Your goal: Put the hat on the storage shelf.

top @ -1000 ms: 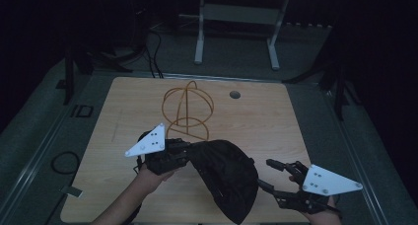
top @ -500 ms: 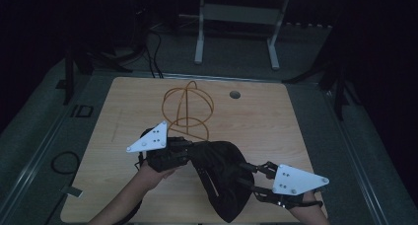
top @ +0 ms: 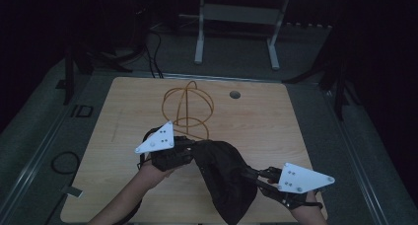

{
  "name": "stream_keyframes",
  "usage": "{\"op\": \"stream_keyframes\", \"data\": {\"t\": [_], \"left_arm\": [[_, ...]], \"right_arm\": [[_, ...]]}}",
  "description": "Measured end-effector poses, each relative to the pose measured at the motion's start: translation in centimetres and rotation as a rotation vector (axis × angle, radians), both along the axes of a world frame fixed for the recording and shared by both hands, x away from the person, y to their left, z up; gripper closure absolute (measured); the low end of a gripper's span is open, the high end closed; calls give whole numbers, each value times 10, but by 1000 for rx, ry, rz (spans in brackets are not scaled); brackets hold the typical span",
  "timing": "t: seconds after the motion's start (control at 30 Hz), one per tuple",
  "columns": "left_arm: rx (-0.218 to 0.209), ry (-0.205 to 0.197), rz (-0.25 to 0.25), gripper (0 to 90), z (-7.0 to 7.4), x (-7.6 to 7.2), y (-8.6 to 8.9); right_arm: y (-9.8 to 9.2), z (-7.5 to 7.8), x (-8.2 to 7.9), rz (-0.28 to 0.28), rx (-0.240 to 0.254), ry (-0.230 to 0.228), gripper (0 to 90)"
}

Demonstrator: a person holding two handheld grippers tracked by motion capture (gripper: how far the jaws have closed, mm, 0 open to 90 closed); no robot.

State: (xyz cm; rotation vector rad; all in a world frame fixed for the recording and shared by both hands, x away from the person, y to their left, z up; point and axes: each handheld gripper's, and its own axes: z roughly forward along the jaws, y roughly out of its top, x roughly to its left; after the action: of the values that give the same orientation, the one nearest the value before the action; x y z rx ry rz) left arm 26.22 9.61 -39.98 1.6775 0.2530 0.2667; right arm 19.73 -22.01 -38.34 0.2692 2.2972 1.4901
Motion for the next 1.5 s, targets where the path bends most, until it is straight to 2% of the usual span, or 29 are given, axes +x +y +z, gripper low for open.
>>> {"op": "stream_keyframes", "data": {"t": [0.1,0.2,0.27,0.37,0.43,0.47,0.5,0.57,0.63,0.67,0.73,0.8,0.97,1.17,1.27,1.37,1.5], "left_arm": [[42,-30,28,869,0,-2,-4],[58,-47,55,848,2,-5,-6],[58,-49,72,777,2,-5,-6],[55,-57,120,598,3,-6,-3],[51,-68,154,534,4,-8,1],[51,-68,154,525,4,-8,1],[53,-74,182,521,3,-10,4],[57,-77,200,496,0,-12,9],[57,-77,200,488,0,-12,9],[64,-61,220,453,-6,-14,15],[62,-49,225,400,-10,-15,21],[61,-17,220,354,-15,-16,26],[110,29,262,179,-30,-18,38],[157,73,311,85,-52,-22,53],[161,95,362,25,-65,-25,60],[144,118,415,24,-77,-29,68],[184,114,491,19,-92,-35,77]], "right_arm": [[-6,1,1,-9,29,22,885],[-10,2,1,-13,46,34,885],[-12,2,1,-9,58,42,886],[-17,3,2,-25,71,45,885],[-20,5,3,-42,79,46,886],[-21,6,3,-56,79,42,885],[-24,7,4,-69,81,39,886],[-28,10,5,-101,90,37,885],[-30,11,6,-113,93,33,886],[-33,13,7,-143,100,33,885],[-36,15,9,-171,109,31,885],[-39,17,11,-200,107,21,885],[-44,23,18,-253,117,8,885],[-47,33,26,-299,135,-9,885],[-47,40,31,-316,138,-25,885],[-47,47,38,-334,149,-32,885],[-43,58,48,-346,155,-43,885]]}}
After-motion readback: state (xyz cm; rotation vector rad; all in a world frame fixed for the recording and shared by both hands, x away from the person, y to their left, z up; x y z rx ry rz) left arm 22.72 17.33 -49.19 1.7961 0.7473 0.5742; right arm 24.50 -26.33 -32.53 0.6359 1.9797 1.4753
